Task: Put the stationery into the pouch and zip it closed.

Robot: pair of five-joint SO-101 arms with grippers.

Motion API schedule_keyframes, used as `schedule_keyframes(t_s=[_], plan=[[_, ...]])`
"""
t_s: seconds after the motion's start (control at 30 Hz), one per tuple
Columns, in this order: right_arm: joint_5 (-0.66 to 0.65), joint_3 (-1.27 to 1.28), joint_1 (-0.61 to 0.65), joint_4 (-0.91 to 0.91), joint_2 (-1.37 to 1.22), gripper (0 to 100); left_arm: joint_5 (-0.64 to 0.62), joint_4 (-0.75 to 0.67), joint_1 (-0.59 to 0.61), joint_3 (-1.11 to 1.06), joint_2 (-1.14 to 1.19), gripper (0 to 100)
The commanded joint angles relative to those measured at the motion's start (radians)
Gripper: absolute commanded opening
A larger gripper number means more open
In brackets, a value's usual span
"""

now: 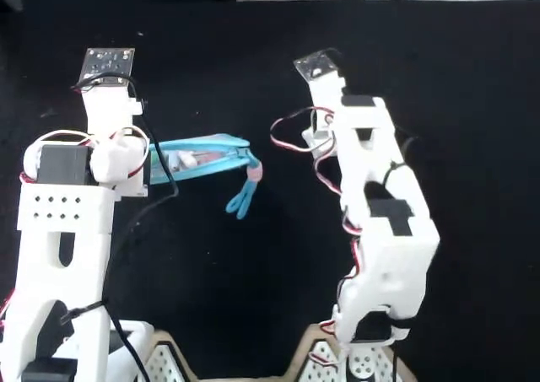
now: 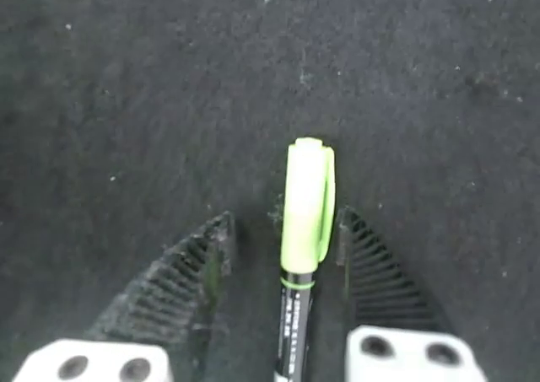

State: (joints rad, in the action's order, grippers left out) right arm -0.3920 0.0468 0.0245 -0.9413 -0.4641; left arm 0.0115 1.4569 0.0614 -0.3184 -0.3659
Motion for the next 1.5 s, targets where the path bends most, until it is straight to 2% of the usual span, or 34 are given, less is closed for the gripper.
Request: schedule_keyframes(t_s=[0.0, 0.1, 0.2, 0.27, 0.57, 0.8, 0.93, 1.0, 1.17, 1.47], plan=[[-0.008, -0.084, -0.003, -0.008, -0.027, 19.1, -0.005, -0.003, -0.001, -0.076, 0.041, 3], [-0.008, -0.097, -0.011, -0.008, -0.056, 15.6, -0.005, -0.003, 0.001, -0.076, 0.041, 3], [-0.002, -0.108, -0.021, -0.009, -0.061, 0.3, -0.005, -0.003, 0.001, -0.076, 0.041, 3], [0.000, -0.108, -0.026, -0.040, -0.039, 2.8, -0.005, -0.003, 0.001, -0.076, 0.041, 3], [0.000, -0.058, 0.002, -0.302, 0.156, 1.0, -0.005, -0.003, 0.001, -0.076, 0.041, 3], [-0.009, 0.332, 0.103, -0.209, 0.386, 1.1, -0.005, -0.003, 0.001, -0.076, 0.041, 3], [-0.009, 0.489, 0.114, -0.133, 0.490, 1.2, -0.005, -0.003, 0.001, -0.076, 0.041, 3], [-0.009, 0.515, 0.114, -0.137, 0.504, 3.0, -0.005, -0.003, 0.001, -0.076, 0.041, 3], [-0.009, 0.516, 0.115, -0.183, 0.504, 17.8, -0.005, -0.003, 0.001, -0.076, 0.041, 3], [-0.002, 0.519, 0.117, -0.146, 0.504, 15.5, -0.005, -0.003, 0.001, -0.076, 0.041, 3]])
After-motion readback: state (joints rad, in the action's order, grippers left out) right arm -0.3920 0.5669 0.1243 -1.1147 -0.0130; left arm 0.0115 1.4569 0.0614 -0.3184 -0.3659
